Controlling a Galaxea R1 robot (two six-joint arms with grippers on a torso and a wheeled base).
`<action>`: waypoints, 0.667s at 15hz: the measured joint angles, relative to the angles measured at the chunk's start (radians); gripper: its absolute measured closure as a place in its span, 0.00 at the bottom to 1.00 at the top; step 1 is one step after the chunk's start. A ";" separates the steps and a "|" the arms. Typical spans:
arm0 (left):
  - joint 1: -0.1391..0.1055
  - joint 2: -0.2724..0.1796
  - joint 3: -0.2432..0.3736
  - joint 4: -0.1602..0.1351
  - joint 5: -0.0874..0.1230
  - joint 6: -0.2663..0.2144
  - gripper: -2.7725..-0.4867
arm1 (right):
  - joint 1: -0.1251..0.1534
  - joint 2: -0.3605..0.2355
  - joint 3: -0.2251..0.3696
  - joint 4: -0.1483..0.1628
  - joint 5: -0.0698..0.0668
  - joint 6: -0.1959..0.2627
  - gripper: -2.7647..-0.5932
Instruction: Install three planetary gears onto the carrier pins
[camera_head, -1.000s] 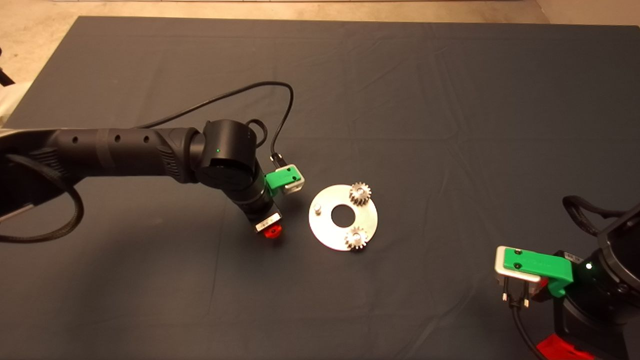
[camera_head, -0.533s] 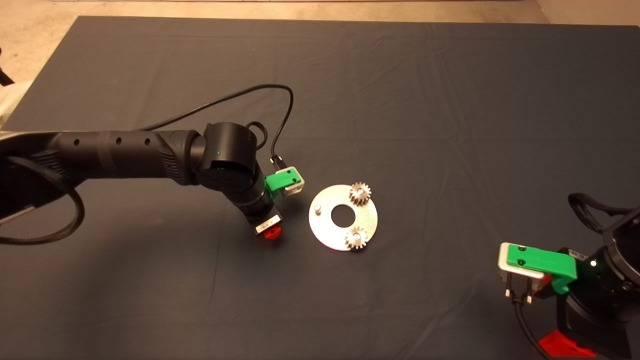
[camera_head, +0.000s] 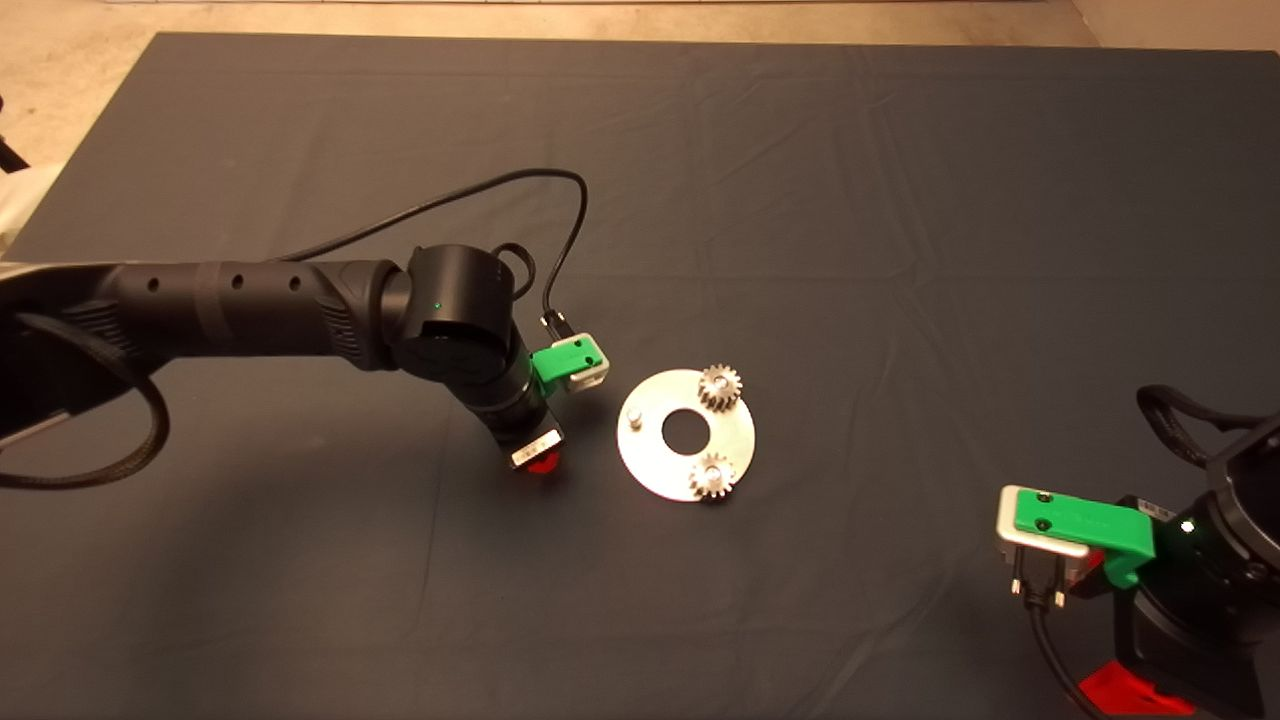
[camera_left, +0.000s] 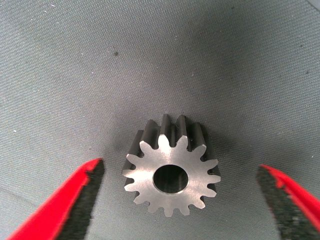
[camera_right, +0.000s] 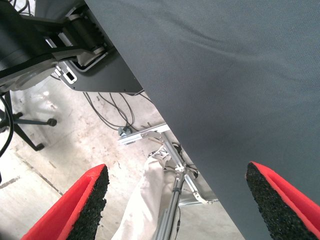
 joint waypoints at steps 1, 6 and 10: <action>0.000 0.000 0.000 0.000 0.000 0.000 0.30 | 0.000 0.000 0.000 0.000 0.000 0.000 0.34; 0.000 0.001 0.000 0.000 0.000 0.000 0.38 | 0.000 -0.002 0.000 0.000 0.000 0.000 0.34; 0.000 0.003 -0.001 0.000 0.000 0.000 0.43 | 0.012 -0.002 0.000 0.000 0.000 0.000 0.34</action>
